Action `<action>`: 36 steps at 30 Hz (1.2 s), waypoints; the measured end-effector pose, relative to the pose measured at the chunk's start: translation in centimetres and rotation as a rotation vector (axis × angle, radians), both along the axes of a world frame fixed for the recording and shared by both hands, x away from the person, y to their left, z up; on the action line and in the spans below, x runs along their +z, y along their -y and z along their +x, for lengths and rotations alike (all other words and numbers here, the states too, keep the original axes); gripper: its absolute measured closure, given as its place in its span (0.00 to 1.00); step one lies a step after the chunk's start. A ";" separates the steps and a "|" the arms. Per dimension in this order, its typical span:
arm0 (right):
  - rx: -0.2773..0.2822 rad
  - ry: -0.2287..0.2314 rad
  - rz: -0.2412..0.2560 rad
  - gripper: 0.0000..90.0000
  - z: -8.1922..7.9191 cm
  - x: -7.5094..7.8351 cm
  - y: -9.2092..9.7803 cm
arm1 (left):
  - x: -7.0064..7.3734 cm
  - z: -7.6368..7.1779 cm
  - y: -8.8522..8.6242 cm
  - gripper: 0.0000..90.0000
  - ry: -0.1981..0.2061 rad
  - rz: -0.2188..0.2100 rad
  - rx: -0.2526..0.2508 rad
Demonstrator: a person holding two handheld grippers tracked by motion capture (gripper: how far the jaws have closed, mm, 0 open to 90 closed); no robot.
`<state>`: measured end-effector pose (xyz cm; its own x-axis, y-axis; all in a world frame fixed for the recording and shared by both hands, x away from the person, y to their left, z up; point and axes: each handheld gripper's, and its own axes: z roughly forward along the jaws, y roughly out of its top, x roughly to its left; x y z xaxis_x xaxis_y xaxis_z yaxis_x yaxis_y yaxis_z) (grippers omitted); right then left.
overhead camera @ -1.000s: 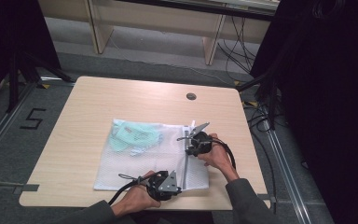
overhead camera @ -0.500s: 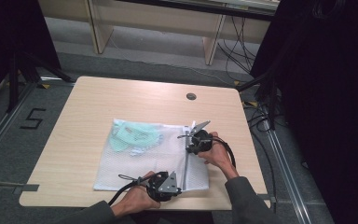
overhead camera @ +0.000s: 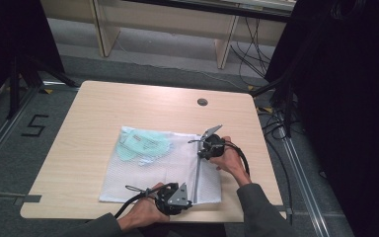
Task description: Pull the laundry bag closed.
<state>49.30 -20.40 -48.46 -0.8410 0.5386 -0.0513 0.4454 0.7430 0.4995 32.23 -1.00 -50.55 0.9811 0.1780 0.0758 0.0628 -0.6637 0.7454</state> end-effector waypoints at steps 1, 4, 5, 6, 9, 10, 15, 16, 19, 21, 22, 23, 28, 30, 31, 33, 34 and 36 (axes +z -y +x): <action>0.014 0.008 0.003 0.96 0.2 0.0 0.1 | 0.0 0.0 0.0 0.98 -0.007 -0.011 0.005; 0.004 0.000 0.005 0.96 0.4 0.0 0.0 | 0.1 0.1 -0.1 0.98 -0.007 -0.010 0.008; 0.009 0.008 0.002 0.96 0.6 0.0 0.0 | 0.0 0.0 -0.1 0.98 -0.008 -0.010 0.009; 0.006 0.002 0.002 0.96 0.7 0.0 0.0 | 0.0 0.0 0.0 0.98 -0.009 -0.011 0.008; -0.013 0.030 -0.004 0.96 1.2 0.3 0.1 | -0.1 -0.1 0.0 0.98 -0.007 -0.005 -0.002; -0.024 0.025 0.000 0.96 1.4 0.5 0.1 | -0.1 -0.1 0.0 0.98 -0.009 -0.006 0.003; -0.043 0.016 0.016 0.96 1.9 0.4 0.2 | 0.1 0.1 -0.1 0.98 -0.012 -0.016 0.011; -0.036 0.025 0.016 0.96 2.2 0.5 0.3 | 0.1 0.1 -0.1 0.98 -0.012 -0.016 0.009; -0.048 0.028 0.028 0.96 2.6 0.7 0.4 | 0.1 0.1 -0.1 0.98 -0.004 -0.018 0.010; -0.051 0.027 0.030 0.96 2.7 0.6 0.5 | 0.2 0.2 -0.2 0.98 -0.014 -0.018 0.017; -0.048 0.023 0.024 0.96 2.8 0.6 0.5 | 0.2 0.2 -0.2 0.98 -0.006 -0.020 0.013; -0.053 0.021 0.021 0.96 2.8 0.6 0.5 | 0.2 0.2 -0.2 0.98 -0.014 -0.021 0.013; -0.073 0.035 0.022 0.96 3.3 0.5 0.7 | 0.1 -0.1 0.0 0.98 -0.012 -0.012 0.006; -0.074 0.028 0.023 0.96 3.3 0.4 0.7 | 0.2 0.0 -0.1 0.98 -0.019 -0.016 0.007; -0.076 0.031 0.021 0.96 3.4 0.4 0.7 | 0.2 0.1 -0.2 0.98 -0.023 -0.019 0.008; -0.078 0.041 0.011 0.96 3.5 0.3 0.7 | 0.4 0.1 -0.3 0.98 -0.039 -0.028 0.005; -0.070 0.039 0.001 0.96 3.5 0.3 0.7 | 0.5 0.1 -0.2 0.98 -0.030 -0.020 -0.005; -0.063 0.038 0.007 0.96 3.7 0.2 0.7 | 0.3 0.0 -0.2 0.98 -0.033 -0.014 0.000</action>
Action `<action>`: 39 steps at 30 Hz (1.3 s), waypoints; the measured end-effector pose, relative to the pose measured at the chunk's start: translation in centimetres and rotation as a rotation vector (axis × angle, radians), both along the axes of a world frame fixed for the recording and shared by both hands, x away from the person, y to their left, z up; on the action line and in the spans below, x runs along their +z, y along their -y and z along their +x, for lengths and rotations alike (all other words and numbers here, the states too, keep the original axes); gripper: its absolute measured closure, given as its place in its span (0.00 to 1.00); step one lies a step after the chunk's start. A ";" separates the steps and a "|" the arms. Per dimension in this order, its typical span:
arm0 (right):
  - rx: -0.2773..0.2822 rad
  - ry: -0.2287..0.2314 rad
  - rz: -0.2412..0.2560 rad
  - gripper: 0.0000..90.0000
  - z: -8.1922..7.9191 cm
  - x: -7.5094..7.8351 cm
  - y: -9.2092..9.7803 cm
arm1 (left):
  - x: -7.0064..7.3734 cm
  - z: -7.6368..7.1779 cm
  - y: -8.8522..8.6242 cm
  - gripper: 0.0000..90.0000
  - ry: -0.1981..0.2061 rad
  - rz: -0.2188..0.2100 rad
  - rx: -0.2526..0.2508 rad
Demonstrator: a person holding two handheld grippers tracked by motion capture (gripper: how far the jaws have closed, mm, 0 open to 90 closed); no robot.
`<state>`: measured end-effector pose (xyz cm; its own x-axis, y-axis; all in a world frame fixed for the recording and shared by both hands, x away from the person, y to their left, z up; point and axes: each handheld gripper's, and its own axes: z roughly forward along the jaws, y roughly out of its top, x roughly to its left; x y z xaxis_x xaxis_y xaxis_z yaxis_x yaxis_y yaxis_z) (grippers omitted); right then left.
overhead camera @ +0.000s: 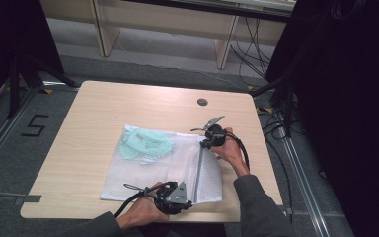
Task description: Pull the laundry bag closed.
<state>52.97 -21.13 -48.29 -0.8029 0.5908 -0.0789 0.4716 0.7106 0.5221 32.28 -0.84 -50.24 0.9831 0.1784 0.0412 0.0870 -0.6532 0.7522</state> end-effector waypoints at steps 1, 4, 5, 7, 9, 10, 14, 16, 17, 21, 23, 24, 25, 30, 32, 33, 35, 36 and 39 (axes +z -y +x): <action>-0.011 0.004 0.007 0.96 0.0 0.0 0.0 | -0.1 0.1 0.0 0.98 -0.001 -0.003 0.003; -0.022 0.000 0.015 0.96 0.0 0.1 0.1 | -0.2 0.0 0.0 0.98 -0.011 -0.004 -0.002; -0.025 0.003 0.013 0.96 0.0 0.1 0.1 | -0.3 -0.2 0.2 1.00 -0.058 -0.026 -0.024; -0.043 0.052 -0.029 0.96 0.2 0.2 0.3 | -0.3 -1.2 0.7 1.00 -0.023 -0.004 -0.055; -0.060 0.032 0.003 0.96 0.4 0.3 0.8 | -0.5 -1.4 1.2 1.00 0.003 0.028 -0.073; -0.077 0.027 0.004 0.96 0.4 0.3 0.9 | -0.6 -1.3 1.3 1.00 -0.001 0.023 -0.069; -0.067 0.018 0.006 0.96 0.3 0.4 1.0 | -0.3 -0.6 0.8 1.00 -0.009 -0.014 -0.019; -0.064 0.018 0.009 0.96 0.3 0.4 1.0 | 0.1 -0.3 0.4 1.00 -0.003 -0.028 0.000; -0.058 0.019 0.009 0.96 0.4 0.3 1.0 | 0.2 -0.2 0.3 1.00 -0.012 -0.040 0.007; -0.074 0.008 0.011 0.95 0.3 0.2 0.9 | 0.4 0.1 0.0 1.00 -0.008 -0.050 0.025; -0.102 -0.017 0.011 0.94 0.0 0.2 0.8 | 0.4 0.2 0.0 0.99 -0.008 -0.055 0.026; -0.101 -0.019 0.014 0.92 0.0 0.2 0.8 | 0.4 0.2 0.0 0.99 -0.007 -0.060 0.032; -0.071 0.023 0.012 0.91 0.3 0.1 0.9 | 0.5 0.3 -0.1 0.99 0.002 -0.055 0.022; -0.096 0.013 0.031 0.86 0.2 0.3 0.9 | 0.5 0.4 -0.2 0.99 -0.011 -0.061 0.041; -0.113 -0.003 0.033 0.85 0.0 0.7 0.8 | 0.6 0.6 -0.4 0.99 -0.006 -0.063 0.044; -0.113 0.011 0.042 0.84 -0.1 0.8 0.6 | 0.7 0.6 -0.4 0.99 -0.013 -0.069 0.048; -0.089 0.020 0.044 0.84 -0.3 1.4 0.7 | 0.8 0.8 -0.7 0.99 -0.012 -0.072 0.054; -0.100 0.028 0.053 0.83 -0.4 1.6 0.6 | 0.9 0.9 -0.8 0.99 -0.010 -0.070 0.056; -0.095 0.056 0.074 0.83 -0.6 2.2 0.7 | 1.1 1.2 -1.2 0.97 -0.011 -0.079 0.073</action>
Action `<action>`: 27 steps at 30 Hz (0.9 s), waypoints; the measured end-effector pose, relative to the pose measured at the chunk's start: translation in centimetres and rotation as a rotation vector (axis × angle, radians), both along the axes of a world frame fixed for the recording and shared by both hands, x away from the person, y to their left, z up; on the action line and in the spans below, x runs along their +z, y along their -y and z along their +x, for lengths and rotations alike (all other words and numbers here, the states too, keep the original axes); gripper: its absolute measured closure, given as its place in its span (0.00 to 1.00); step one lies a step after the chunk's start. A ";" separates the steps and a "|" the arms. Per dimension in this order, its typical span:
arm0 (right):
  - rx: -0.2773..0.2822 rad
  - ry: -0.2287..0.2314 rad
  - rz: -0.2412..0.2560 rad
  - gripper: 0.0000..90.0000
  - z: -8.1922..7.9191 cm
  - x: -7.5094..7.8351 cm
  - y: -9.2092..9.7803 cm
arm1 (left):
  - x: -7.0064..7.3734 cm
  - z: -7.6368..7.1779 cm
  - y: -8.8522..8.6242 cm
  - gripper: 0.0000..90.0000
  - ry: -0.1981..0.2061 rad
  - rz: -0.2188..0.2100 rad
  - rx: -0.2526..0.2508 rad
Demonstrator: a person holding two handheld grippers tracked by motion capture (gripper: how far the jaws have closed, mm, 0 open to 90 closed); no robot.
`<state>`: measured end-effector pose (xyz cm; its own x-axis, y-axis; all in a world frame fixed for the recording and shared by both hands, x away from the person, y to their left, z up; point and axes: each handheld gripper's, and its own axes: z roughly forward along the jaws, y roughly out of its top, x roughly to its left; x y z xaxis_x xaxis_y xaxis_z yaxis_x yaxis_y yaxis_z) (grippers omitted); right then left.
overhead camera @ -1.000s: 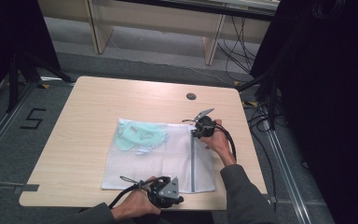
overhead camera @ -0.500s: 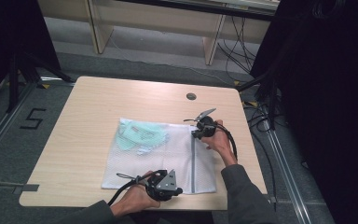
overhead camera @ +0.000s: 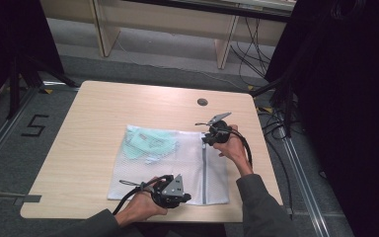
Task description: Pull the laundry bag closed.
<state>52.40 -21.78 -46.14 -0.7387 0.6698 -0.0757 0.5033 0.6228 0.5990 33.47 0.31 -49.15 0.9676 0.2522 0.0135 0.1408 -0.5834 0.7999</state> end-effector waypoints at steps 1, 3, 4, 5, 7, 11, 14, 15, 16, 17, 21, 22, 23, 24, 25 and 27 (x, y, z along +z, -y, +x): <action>-0.006 -0.005 -0.002 0.83 -0.1 0.2 0.1 | 0.1 0.1 -0.1 0.97 0.006 0.004 0.001; -0.021 0.009 0.003 0.83 -0.3 0.4 0.2 | 0.2 0.2 -0.3 0.97 0.008 -0.001 0.010; -0.008 0.003 0.004 0.83 -0.3 0.6 0.3 | 0.3 0.4 -0.5 0.96 0.016 0.008 0.014; -0.012 -0.003 0.006 0.83 -0.4 0.6 0.4 | 0.3 0.5 -0.5 0.96 0.020 0.000 0.009; -0.012 -0.001 0.005 0.83 -0.4 0.7 0.6 | 0.4 0.5 -0.7 0.96 0.008 0.000 0.022; -0.016 -0.001 0.003 0.83 -0.7 1.0 0.9 | 0.6 0.9 -1.2 0.93 0.007 -0.007 0.038; -0.015 0.006 0.016 0.82 -1.0 1.1 1.1 | 0.8 1.2 -1.6 0.90 -0.009 -0.021 0.061; -0.023 0.007 0.026 0.82 -1.2 1.2 1.1 | 0.9 1.4 -1.8 0.90 0.002 -0.017 0.068; -0.023 -0.016 0.027 0.81 -1.4 1.5 1.2 | 1.0 1.4 -2.0 0.88 -0.012 -0.028 0.074; -0.014 0.000 0.030 0.79 -1.5 1.5 1.4 | 1.0 1.5 -2.2 0.87 -0.017 -0.030 0.080; -0.040 -0.019 0.044 0.70 -2.4 1.8 1.4 | 1.3 2.2 -3.2 0.82 -0.022 -0.032 0.103; -0.046 -0.003 0.061 0.68 -2.6 1.7 1.4 | 1.5 2.2 -3.5 0.81 -0.023 -0.031 0.119; -0.048 -0.013 0.071 0.66 -2.9 1.8 1.4 | 1.6 2.4 -3.8 0.79 -0.025 -0.037 0.129; -0.052 0.001 0.077 0.65 -3.1 1.7 1.5 | 1.7 2.5 -4.0 0.77 -0.030 -0.044 0.135; -0.061 -0.004 0.087 0.63 -3.4 1.7 1.5 | 1.9 2.7 -4.4 0.75 -0.026 -0.038 0.148; -0.033 0.026 0.111 0.58 -3.7 1.6 1.6 | 2.0 3.0 -5.0 0.70 -0.041 -0.053 0.173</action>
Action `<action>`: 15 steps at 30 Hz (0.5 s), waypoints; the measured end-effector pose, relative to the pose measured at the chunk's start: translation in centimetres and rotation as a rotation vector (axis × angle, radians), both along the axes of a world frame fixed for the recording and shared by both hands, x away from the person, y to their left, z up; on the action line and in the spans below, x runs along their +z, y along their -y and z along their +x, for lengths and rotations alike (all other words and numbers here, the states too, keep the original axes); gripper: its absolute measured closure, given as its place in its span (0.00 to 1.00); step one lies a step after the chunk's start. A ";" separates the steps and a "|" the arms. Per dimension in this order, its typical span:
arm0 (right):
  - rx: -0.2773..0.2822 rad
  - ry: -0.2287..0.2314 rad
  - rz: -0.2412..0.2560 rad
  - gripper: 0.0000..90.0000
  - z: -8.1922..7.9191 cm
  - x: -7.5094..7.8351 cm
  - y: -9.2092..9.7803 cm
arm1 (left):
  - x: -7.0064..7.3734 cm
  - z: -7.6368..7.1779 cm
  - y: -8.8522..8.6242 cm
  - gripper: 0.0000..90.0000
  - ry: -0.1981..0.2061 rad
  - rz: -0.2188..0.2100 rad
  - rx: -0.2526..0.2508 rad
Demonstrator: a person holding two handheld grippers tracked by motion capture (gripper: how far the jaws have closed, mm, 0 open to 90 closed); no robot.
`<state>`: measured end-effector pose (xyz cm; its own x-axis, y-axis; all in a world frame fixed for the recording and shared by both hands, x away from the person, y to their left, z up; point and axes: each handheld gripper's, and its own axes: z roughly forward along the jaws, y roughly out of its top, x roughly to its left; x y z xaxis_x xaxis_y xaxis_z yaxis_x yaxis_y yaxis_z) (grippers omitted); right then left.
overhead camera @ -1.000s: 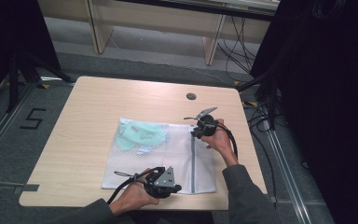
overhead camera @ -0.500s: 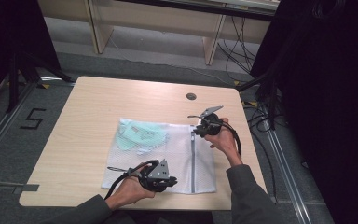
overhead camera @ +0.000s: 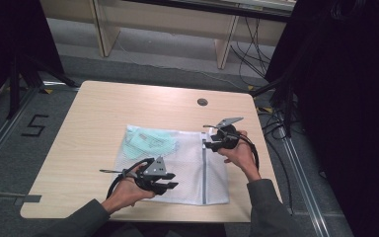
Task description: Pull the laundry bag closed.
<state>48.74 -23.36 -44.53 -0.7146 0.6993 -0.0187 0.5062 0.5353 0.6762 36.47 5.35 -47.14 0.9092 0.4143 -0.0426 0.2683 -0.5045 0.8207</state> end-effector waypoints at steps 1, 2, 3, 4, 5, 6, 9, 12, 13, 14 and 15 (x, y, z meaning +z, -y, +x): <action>-0.004 -0.025 -0.001 0.56 -0.4 0.2 0.0 | 0.0 0.1 -0.3 0.67 -0.005 -0.006 0.019; -0.004 -0.016 0.005 0.55 -0.6 0.2 0.0 | 0.1 0.3 -0.7 0.64 -0.003 0.002 0.026; -0.007 -0.008 0.022 0.54 -0.8 0.1 0.0 | 0.1 0.3 -1.0 0.62 -0.008 0.002 0.042; -0.005 -0.048 0.013 0.54 -1.2 0.6 0.0 | 0.1 0.4 -1.3 0.61 -0.005 0.005 0.054; -0.004 -0.002 0.029 0.53 -1.4 0.2 -0.1 | 0.1 0.4 -1.5 0.59 -0.001 0.000 0.070; 0.008 -0.012 0.017 0.51 -1.6 0.5 0.0 | 0.1 0.5 -1.8 0.57 -0.005 -0.006 0.084; 0.011 -0.043 0.016 0.50 -2.5 0.7 0.1 | 0.2 0.6 -2.6 0.54 -0.004 -0.006 0.105; 0.028 -0.016 0.022 0.48 -3.2 0.6 0.2 | 0.4 0.5 -3.5 0.50 -0.009 0.000 0.125; 0.015 -0.004 0.041 0.48 -3.5 0.4 0.2 | 0.5 0.5 -3.8 0.49 -0.006 0.000 0.139; 0.030 0.008 0.038 0.47 -3.8 0.3 0.3 | 0.6 0.5 -4.1 0.47 -0.007 0.006 0.143; 0.026 -0.017 0.023 0.47 -4.1 0.5 0.4 | 0.7 0.4 -4.3 0.47 -0.003 0.008 0.152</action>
